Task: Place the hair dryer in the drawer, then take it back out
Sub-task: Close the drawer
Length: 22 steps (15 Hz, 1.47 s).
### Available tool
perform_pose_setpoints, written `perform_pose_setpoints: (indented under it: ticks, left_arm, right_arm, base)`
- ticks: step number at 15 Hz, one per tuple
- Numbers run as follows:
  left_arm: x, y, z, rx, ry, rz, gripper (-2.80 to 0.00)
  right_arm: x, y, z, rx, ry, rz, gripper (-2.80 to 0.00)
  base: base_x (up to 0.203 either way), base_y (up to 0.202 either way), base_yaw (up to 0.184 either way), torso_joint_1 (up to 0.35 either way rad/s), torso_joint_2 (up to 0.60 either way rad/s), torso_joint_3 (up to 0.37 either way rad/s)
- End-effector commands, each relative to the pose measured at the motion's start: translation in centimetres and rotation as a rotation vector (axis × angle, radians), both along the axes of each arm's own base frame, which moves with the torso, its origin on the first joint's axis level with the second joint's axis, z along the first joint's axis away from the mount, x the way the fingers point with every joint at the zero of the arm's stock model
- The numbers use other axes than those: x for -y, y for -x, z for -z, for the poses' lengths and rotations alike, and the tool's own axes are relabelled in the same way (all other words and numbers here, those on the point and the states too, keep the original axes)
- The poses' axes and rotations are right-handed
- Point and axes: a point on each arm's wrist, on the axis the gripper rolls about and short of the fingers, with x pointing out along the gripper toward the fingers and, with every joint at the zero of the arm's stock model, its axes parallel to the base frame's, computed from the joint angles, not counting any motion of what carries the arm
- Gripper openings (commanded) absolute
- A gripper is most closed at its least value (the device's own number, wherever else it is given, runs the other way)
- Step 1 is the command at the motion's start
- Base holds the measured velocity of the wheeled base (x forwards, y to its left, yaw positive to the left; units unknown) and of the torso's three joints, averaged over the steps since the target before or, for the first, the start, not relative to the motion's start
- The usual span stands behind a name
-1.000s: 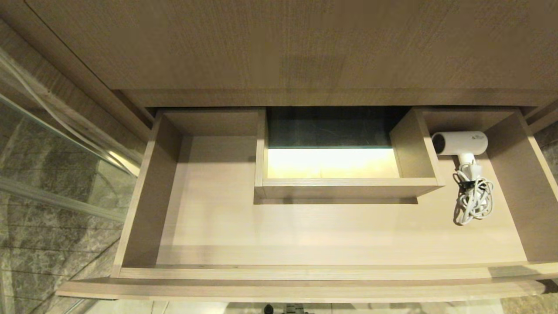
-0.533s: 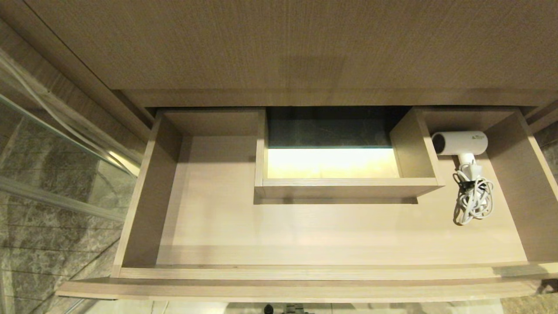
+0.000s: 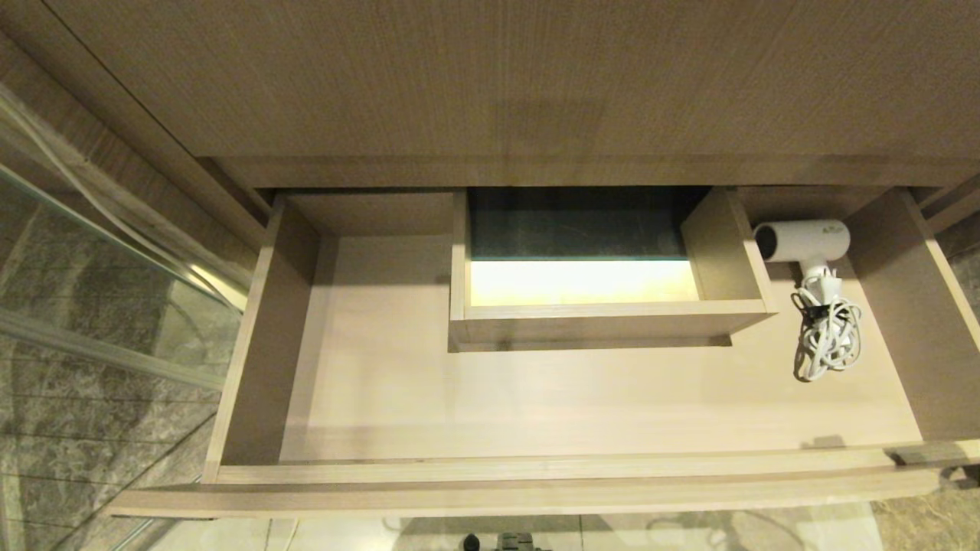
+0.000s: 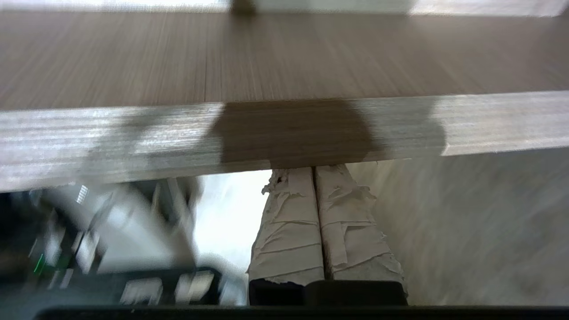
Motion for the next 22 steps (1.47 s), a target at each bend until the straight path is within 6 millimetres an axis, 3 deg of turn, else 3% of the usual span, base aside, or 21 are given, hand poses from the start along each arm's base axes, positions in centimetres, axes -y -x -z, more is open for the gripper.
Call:
perform_pose_setpoints:
  ticks: [1, 6, 15, 22]
  left_arm:
    - [0.0, 0.0, 0.0, 0.0, 0.0, -0.002, -2.8]
    - [0.0, 0.0, 0.0, 0.001, 0.0, -0.002, -2.8]
    - [0.0, 0.0, 0.0, -0.001, 0.0, -0.001, -2.8]
    - [0.0, 0.0, 0.0, -0.001, 0.0, 0.0, -2.8]
  right_arm:
    - [0.2, -0.6, -0.6, 0.099, -0.007, -0.026, -2.8]
    - [0.8, -2.5, -3.4, 0.415, -0.016, -0.062, -2.8]
    - [4.0, -9.7, -7.0, 0.772, 0.044, -0.08, -2.8]
    - [3.3, -8.4, -7.7, 0.716, 0.011, -0.074, -2.8]
  base:
    - [0.0, 0.0, 0.0, 0.0, 0.0, 0.0]
    - [0.0, 0.0, 0.0, 0.0, 0.0, 0.0]
    - [0.0, 0.0, 0.0, 0.0, 0.0, 0.0]
    - [0.0, 0.0, 0.0, 0.0, 0.0, 0.0]
